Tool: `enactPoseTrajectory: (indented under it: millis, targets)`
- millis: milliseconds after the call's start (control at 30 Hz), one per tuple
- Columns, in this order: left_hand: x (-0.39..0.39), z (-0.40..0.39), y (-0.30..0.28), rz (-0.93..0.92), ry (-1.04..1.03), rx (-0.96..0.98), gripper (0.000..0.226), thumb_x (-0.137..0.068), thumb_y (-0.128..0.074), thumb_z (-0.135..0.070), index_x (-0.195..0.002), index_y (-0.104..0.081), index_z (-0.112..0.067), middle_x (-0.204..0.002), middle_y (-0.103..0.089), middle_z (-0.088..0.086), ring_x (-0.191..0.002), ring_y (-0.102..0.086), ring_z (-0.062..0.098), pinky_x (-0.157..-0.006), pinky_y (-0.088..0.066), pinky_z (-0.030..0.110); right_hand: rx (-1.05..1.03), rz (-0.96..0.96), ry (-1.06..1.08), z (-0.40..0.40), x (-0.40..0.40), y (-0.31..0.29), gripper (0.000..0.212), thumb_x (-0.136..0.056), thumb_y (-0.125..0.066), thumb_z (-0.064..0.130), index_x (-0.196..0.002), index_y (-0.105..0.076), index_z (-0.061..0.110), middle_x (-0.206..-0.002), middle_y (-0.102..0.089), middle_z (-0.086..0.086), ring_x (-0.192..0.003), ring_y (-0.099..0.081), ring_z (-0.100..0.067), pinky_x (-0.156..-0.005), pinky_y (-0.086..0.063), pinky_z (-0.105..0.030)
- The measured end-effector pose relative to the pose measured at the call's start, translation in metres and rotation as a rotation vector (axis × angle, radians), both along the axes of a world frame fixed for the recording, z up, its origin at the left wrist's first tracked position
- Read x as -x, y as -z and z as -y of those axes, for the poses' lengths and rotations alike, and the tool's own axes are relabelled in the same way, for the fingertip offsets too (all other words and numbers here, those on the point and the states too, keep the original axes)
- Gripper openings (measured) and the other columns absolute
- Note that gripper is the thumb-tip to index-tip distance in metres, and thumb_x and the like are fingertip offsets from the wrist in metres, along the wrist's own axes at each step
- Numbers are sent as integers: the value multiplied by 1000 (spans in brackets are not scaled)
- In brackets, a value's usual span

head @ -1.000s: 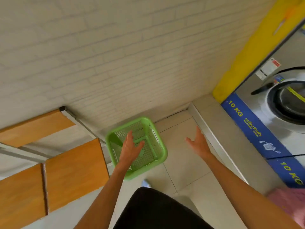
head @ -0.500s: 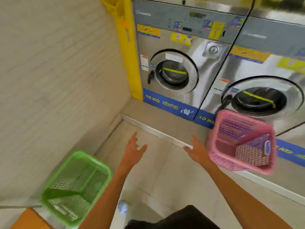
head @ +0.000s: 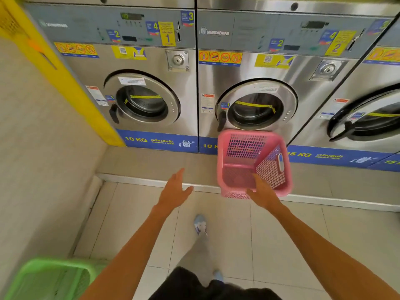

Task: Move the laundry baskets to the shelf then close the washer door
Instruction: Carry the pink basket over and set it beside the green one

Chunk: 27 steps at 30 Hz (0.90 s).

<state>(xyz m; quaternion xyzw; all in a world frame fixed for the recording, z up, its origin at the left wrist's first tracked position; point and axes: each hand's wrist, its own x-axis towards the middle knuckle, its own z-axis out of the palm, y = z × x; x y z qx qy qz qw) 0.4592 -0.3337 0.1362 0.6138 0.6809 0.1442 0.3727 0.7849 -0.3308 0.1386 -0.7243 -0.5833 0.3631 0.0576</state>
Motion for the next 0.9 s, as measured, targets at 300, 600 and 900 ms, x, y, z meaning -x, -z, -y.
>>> enactPoseTrajectory:
  millis: [300, 600, 900]
  targets:
    - [-43, -112, 18, -65, 102, 76, 76, -93, -62, -34, -156, -24, -17, -148, -39, 14, -136, -40, 32, -109, -37, 44, 18, 48, 71, -94, -48, 6, 61, -93, -65, 14, -146, -39, 1, -138, -53, -21, -126, -53, -37, -104, -42, -41]
    - [-80, -177, 38, -191, 212, 153, 76, -94, -61, -39, -157, -22, -20, -161, -20, 12, -144, -26, 33, -113, -34, 46, 212, 182, -3, -144, -121, 71, 81, -88, -64, 36, -154, -25, 10, -153, -38, -18, -139, -39, -35, -113, -36, -50]
    - [-147, -200, 44, -234, 204, 275, 86, -91, -56, -58, -158, -17, -21, -164, -15, 14, -149, -18, 36, -117, -26, 50, 220, 272, -153, -188, -191, 91, 61, -92, -50, 55, -138, -43, 16, -140, -51, -8, -127, -49, -33, -100, -45, -51]
